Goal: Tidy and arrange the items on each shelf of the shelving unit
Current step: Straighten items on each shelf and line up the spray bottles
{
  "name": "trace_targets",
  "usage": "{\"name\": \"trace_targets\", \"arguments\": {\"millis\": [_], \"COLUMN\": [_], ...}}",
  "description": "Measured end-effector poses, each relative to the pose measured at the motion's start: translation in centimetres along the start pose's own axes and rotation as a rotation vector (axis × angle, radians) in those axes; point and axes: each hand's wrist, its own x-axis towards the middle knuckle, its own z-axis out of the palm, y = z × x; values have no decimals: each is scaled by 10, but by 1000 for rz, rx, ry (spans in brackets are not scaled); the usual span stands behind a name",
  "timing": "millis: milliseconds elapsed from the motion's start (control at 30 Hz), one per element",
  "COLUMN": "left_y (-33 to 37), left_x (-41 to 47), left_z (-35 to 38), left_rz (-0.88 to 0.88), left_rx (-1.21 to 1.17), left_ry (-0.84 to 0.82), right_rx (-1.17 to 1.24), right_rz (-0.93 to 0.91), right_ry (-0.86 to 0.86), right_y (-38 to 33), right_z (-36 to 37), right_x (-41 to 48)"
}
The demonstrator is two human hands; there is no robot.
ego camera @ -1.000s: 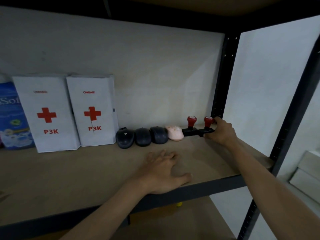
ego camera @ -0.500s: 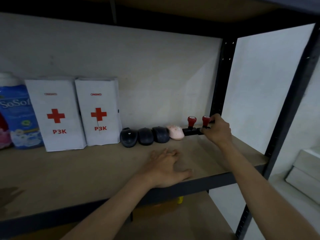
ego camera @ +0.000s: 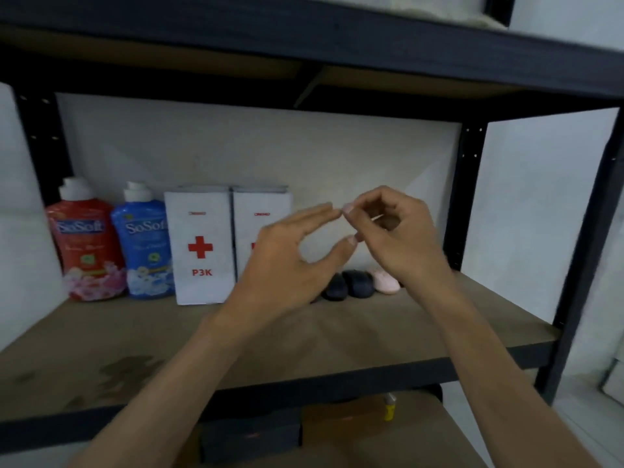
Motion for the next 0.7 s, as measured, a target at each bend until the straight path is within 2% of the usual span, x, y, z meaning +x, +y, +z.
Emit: {"name": "trace_targets", "arguments": {"millis": [133, 267, 333, 467, 700], "left_y": [25, 43, 45, 36, 16], "left_x": [-5, -3, 5, 42, 103], "left_z": [-92, -192, -239, -313, -377], "left_rz": [176, 420, 476, 376, 125], "left_rx": [58, 271, 379, 492, 495], "left_ry": [174, 345, 395, 360, 173], "right_rx": [49, 81, 61, -38, -98], "right_rz": [-197, -424, -506, -562, -432], "right_ry": [-26, -75, -100, -186, -355], "right_y": [-89, -170, -205, -266, -331], "right_z": [26, 56, 74, 107, 158], "right_x": [3, 23, 42, 98, 191]}}
